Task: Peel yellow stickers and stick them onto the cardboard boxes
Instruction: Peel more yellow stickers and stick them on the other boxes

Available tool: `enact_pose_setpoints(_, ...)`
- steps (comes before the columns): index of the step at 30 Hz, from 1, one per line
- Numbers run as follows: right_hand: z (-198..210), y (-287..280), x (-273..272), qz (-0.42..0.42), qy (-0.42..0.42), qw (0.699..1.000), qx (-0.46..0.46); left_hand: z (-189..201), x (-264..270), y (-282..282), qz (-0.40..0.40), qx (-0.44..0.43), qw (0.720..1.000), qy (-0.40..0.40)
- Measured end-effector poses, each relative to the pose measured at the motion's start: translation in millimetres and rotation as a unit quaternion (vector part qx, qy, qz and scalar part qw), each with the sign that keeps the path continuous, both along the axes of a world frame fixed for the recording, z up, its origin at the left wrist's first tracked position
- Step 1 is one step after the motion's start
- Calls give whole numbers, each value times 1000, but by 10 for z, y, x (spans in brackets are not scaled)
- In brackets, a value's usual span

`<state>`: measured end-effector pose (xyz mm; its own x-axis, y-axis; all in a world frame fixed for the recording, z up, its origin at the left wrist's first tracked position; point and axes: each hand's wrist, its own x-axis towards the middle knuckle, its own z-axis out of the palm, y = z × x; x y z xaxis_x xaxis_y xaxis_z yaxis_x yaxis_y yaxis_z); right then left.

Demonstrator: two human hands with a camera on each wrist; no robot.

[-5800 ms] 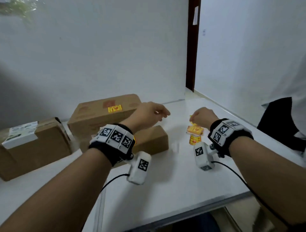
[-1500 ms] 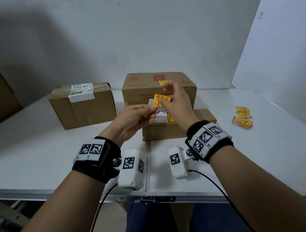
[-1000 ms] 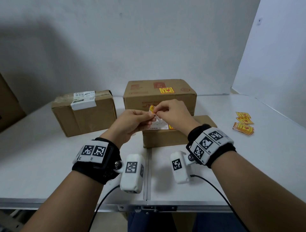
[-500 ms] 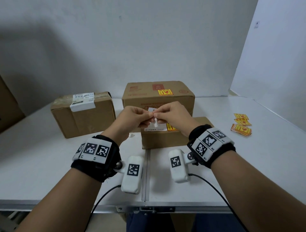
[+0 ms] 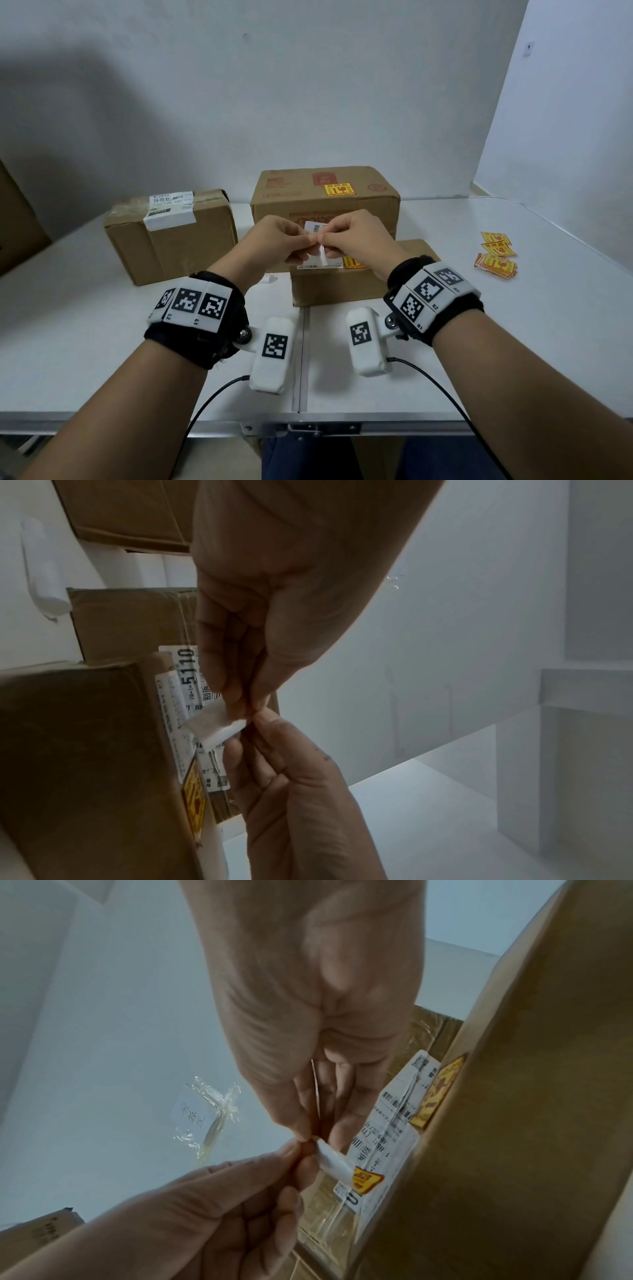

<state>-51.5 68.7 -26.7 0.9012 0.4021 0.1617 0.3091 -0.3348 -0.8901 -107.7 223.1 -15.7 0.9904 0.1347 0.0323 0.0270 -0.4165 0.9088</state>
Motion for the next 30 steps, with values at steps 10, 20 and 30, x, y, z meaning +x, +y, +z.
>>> enact_pose_setpoints(10, -2, -42, 27, 25, -12, 998, -58, 51, -23, -46, -5, 29, 999, 34)
enact_pose_setpoints(20, -48, -61, 11, 27, 33, 999, 21, -2, -15, -15, -10, -2, 999, 32)
enact_pose_setpoints(30, 29, -98, 30, 48, -4, 999, -23, 1, -9, -11, -17, 8, 999, 31)
